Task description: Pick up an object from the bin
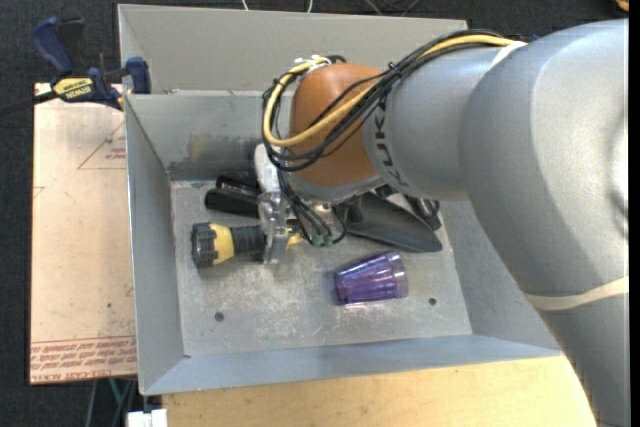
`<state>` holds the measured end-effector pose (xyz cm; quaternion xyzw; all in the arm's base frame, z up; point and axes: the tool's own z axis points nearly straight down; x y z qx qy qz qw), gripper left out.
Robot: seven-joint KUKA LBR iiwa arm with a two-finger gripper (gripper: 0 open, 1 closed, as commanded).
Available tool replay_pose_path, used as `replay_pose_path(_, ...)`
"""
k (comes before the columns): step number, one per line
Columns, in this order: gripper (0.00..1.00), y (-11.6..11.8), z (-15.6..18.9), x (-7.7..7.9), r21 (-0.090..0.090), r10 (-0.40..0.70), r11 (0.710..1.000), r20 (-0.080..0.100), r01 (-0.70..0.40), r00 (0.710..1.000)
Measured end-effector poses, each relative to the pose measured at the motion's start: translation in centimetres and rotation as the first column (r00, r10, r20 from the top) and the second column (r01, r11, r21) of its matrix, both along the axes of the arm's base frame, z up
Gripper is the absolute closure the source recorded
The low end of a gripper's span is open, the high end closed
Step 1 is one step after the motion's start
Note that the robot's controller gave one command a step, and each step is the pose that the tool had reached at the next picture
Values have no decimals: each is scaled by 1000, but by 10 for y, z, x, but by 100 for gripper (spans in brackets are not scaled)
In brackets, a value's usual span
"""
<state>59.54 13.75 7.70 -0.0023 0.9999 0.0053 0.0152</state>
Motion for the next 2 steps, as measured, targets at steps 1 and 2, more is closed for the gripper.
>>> replay_pose_path(1, 100, 0, 1, -1, -1, 0, 1000, -2, 0, 1000)
replay_pose_path(2, 100, -2, 24, -6, -6, -1, 1000, -19, 1, 1000)
